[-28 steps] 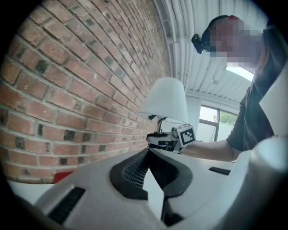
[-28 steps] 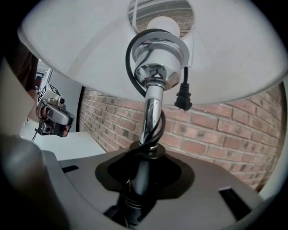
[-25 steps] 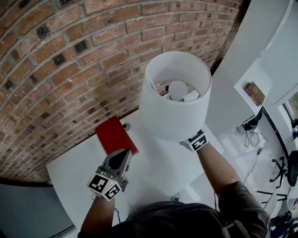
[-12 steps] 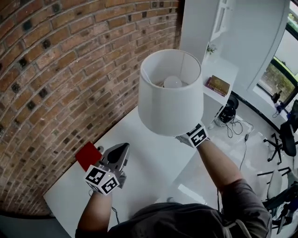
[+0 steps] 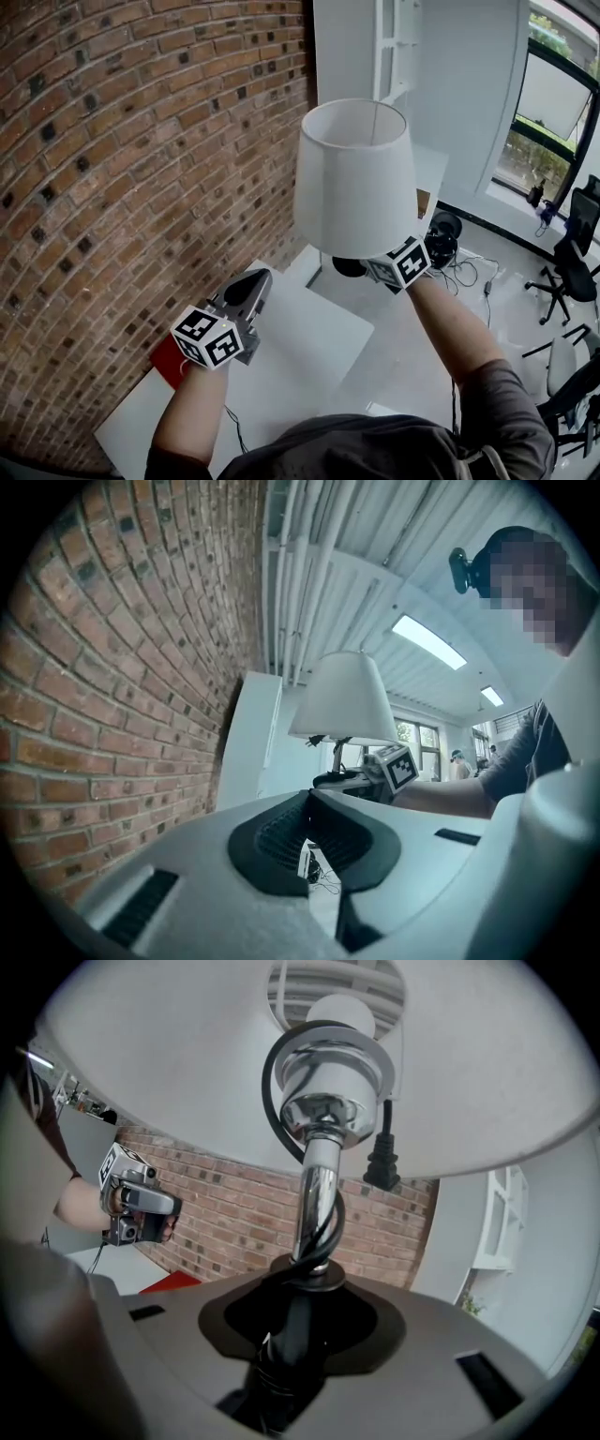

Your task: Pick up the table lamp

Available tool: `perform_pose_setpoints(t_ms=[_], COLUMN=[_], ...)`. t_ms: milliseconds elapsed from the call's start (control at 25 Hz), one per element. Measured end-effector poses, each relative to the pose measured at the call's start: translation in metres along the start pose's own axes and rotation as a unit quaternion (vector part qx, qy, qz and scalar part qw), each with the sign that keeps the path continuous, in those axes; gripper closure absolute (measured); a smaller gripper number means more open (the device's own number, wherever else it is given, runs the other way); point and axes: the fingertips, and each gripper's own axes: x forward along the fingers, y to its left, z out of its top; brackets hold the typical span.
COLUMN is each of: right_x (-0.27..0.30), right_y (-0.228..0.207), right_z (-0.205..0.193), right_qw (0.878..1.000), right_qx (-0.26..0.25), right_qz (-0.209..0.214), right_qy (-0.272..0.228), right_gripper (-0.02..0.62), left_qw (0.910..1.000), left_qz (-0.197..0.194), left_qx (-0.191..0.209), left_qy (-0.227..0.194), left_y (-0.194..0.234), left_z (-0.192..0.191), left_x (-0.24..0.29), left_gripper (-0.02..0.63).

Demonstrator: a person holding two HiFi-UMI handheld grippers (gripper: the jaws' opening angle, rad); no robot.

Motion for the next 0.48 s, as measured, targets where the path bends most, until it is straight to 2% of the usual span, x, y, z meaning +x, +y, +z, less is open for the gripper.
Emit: perform_pose_setpoints(t_ms=[320,480], right_x=[-0.04,-0.053], right_y=[-0.035,-0.043], right_z=[0.046,0.063], right_qw=[0.999,0.999], right_qx=[0.032,0.023], right_qz=[0.004,-0.004], right_qy=[-0.024,-0.029], right_gripper=[0.468,0.468], left_qw=[0.9989,0.9983], left_qz=[-0.039,-0.042], left_qx=[0.026,0.04], left_qy=[-0.004,0.0], left_y=[-0.032,-0.037], left_z=[0.057,0.075], left_x=[0.037,0.042], left_gripper=[0.601,0.601])
